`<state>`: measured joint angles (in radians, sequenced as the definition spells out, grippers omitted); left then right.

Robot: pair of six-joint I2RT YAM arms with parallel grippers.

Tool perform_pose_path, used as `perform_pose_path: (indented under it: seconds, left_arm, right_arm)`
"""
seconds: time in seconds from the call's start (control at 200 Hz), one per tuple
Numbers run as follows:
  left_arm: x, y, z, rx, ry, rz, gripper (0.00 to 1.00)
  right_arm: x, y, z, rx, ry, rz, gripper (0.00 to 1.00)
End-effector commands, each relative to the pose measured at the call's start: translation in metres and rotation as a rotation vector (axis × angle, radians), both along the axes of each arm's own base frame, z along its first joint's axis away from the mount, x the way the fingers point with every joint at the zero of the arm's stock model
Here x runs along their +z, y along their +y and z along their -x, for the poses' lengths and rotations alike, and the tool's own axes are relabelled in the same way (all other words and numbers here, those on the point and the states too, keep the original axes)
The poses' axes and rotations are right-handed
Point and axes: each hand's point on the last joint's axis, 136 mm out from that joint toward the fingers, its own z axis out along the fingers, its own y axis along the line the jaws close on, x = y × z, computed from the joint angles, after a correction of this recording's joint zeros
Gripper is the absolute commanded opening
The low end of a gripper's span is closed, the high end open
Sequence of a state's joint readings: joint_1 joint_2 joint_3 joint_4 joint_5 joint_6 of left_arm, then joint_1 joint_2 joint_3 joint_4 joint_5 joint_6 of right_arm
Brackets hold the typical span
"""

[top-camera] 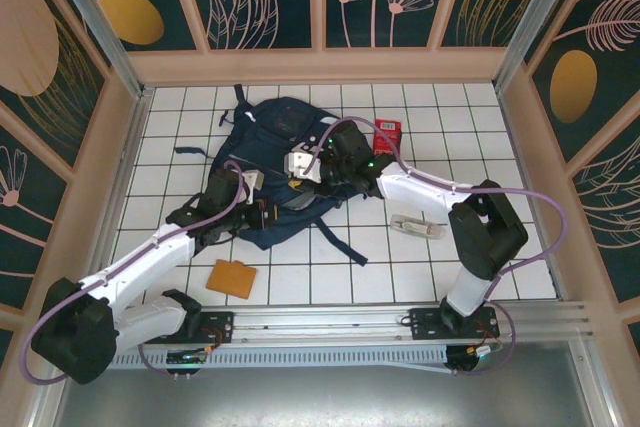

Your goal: Pack books, pencil case, and school supplies into a backpack

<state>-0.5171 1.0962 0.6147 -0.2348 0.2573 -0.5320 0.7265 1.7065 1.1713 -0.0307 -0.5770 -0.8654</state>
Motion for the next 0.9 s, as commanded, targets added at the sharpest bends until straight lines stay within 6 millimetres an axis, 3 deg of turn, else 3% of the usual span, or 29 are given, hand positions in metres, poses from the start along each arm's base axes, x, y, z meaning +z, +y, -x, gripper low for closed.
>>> perform_pose_path:
  seconds: [0.0,0.16,0.26,0.405,0.455,0.505,0.53,0.611,0.711,0.796,0.891]
  left_arm:
    - [0.015,0.012,-0.009,0.004,-0.138,-0.062,0.0]
    - [0.021,0.057,-0.015,0.15,-0.271,-0.215,0.0]
    - [0.013,0.081,-0.017,0.224,-0.285,-0.302,0.0]
    - [-0.001,0.089,-0.026,0.249,-0.274,-0.36,0.0]
    - [0.001,0.081,-0.03,0.202,-0.289,-0.358,0.0]
    - [0.01,0.062,-0.033,0.115,-0.316,-0.3,0.0]
    - [0.017,0.051,-0.033,0.076,-0.332,-0.257,0.0]
    - [0.041,0.026,-0.031,-0.007,-0.396,-0.124,0.0]
    - [0.066,0.015,-0.027,-0.039,-0.448,-0.035,0.0]
    - [0.074,0.009,-0.021,-0.085,-0.457,-0.01,0.0]
    - [0.074,0.004,-0.015,-0.12,-0.445,0.015,0.0]
  right_arm:
    - [0.05,0.002,-0.005,0.036,-0.058,-0.103,0.0]
    - [0.05,-0.019,0.002,0.095,0.007,-0.097,0.0]
    - [0.051,-0.028,0.002,0.111,0.014,-0.1,0.0]
    - [0.052,-0.033,0.002,0.125,0.005,-0.095,0.0]
    - [0.049,-0.033,0.0,0.112,-0.004,-0.094,0.0]
    - [0.046,-0.031,-0.007,0.041,-0.002,-0.106,0.26]
    - [0.045,-0.029,-0.012,-0.002,-0.008,-0.112,0.34]
    - [0.033,-0.025,-0.007,-0.045,-0.04,-0.075,0.48]
    - [0.03,-0.017,0.009,-0.068,-0.079,-0.068,0.63]
    - [0.028,-0.012,0.019,-0.101,-0.068,-0.06,0.72]
    - [0.018,-0.003,0.032,-0.118,-0.031,-0.037,0.89]
